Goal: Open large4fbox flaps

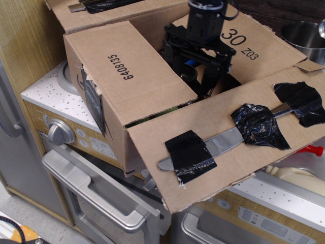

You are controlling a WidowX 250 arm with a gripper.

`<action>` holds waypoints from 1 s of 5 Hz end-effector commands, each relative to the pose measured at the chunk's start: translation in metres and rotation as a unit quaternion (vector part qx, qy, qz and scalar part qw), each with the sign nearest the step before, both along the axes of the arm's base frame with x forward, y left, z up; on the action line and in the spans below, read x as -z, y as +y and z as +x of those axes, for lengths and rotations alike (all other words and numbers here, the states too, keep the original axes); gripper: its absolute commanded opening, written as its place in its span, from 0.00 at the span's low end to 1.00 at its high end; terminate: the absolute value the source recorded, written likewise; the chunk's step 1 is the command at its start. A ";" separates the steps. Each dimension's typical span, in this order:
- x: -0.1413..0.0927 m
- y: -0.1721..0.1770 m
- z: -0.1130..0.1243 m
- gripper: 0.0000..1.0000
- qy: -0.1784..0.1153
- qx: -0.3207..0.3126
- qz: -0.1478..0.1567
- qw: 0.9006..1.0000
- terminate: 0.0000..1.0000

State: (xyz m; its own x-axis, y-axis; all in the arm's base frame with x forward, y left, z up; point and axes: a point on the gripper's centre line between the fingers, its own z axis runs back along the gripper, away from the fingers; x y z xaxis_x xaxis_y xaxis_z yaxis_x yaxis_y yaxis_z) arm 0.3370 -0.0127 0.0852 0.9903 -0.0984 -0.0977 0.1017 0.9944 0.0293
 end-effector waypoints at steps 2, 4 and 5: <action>-0.034 0.019 -0.003 1.00 0.113 0.097 0.028 0.988 0.00; -0.065 0.023 -0.017 1.00 0.148 0.092 0.081 0.981 0.00; -0.075 0.026 -0.029 1.00 0.150 0.084 0.106 0.979 0.00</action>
State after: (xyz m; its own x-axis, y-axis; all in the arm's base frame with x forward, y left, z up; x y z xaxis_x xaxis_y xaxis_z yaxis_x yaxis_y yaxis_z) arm 0.3049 0.0156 0.1424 0.8537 -0.2033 -0.4794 0.3169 0.9334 0.1686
